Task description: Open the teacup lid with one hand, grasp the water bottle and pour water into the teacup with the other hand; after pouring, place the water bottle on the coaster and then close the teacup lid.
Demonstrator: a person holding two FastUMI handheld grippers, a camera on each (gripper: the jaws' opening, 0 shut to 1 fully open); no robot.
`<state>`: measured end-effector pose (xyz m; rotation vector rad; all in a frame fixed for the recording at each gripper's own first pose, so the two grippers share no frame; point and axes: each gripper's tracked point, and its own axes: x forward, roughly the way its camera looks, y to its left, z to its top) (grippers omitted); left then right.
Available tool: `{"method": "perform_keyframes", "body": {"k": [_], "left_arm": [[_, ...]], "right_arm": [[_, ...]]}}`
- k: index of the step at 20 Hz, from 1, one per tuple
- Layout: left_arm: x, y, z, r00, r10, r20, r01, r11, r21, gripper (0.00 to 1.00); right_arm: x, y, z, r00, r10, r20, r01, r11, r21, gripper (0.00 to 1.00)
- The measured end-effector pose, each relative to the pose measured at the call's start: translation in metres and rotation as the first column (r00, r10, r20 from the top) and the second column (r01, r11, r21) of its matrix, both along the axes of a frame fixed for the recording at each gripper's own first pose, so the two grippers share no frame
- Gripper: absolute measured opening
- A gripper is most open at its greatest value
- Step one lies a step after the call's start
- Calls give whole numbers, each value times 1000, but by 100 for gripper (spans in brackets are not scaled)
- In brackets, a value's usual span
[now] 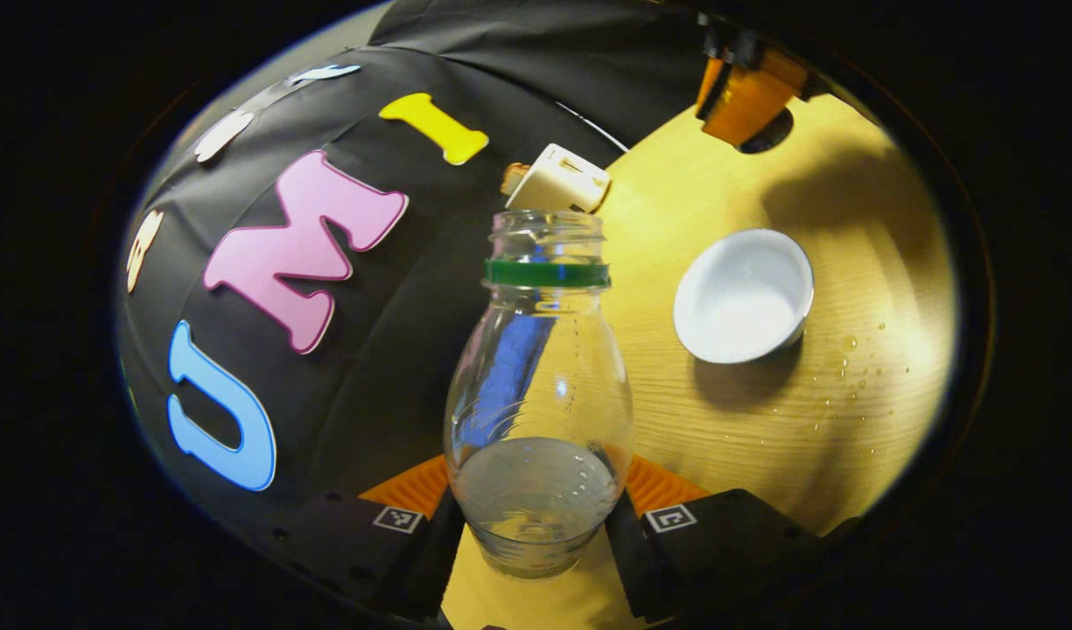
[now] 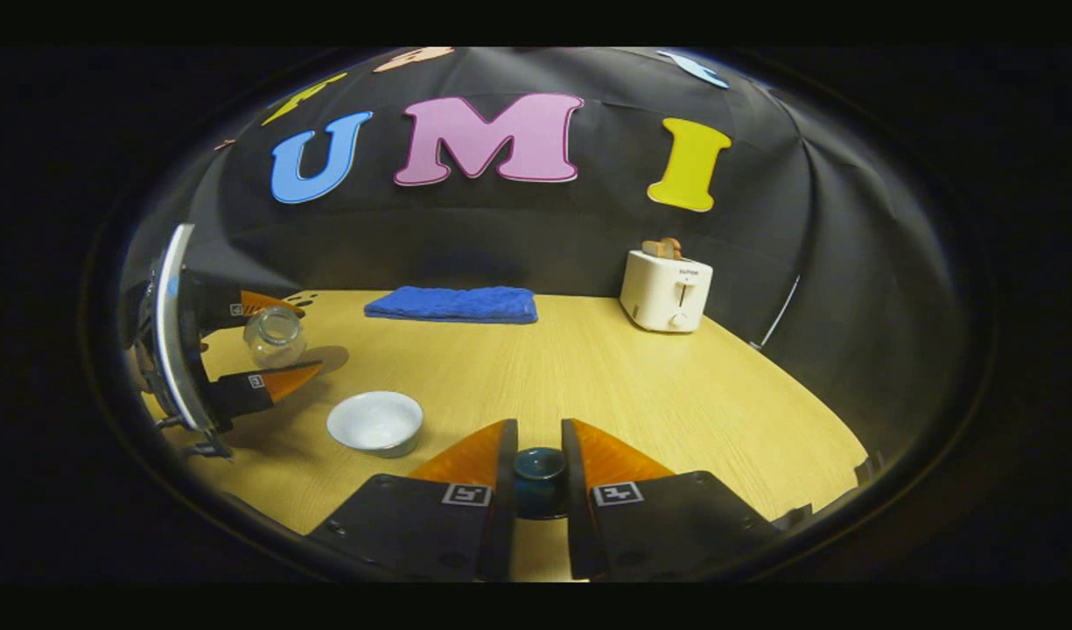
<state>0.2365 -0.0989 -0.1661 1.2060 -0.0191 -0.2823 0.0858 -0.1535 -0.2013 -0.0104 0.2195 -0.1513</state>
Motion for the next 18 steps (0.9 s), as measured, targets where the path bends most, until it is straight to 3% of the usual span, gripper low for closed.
{"method": "perform_keyframes", "body": {"k": [3, 4, 5, 6, 8, 10, 18], "left_arm": [[9, -5, -3, 1000, -20, 12, 18, 994, 110, 77], [11, -5, -3, 1000, -25, 12, 23, 990, 141, 77], [14, -6, -3, 1000, -29, 12, 26, 985, 173, 77], [16, -5, -4, 1000, -28, 14, 25, 978, 206, 77], [19, -2, -2, 999, -28, 15, 23, 964, 265, 77], [22, -2, -3, 999, -34, 18, 27, 949, 313, 77], [33, -15, 4, 990, -131, 46, 88, 849, 520, 77]], "right_arm": [[-2, -2, -3, 1000, 7, -4, -7, 1000, 10, 33], [-2, -3, -3, 1000, 12, -3, -12, 1000, 10, 27], [-2, -2, -4, 1000, 17, -4, -17, 1000, 10, 33], [-2, -2, -4, 1000, 21, -6, -21, 1000, 10, 22], [-2, 1, -6, 999, 31, -9, -31, 999, 12, 33], [-1, 3, -6, 999, 42, -9, -42, 999, 17, 27], [-2, 10, -7, 998, 68, 2, -68, 997, 42, 28]]}}
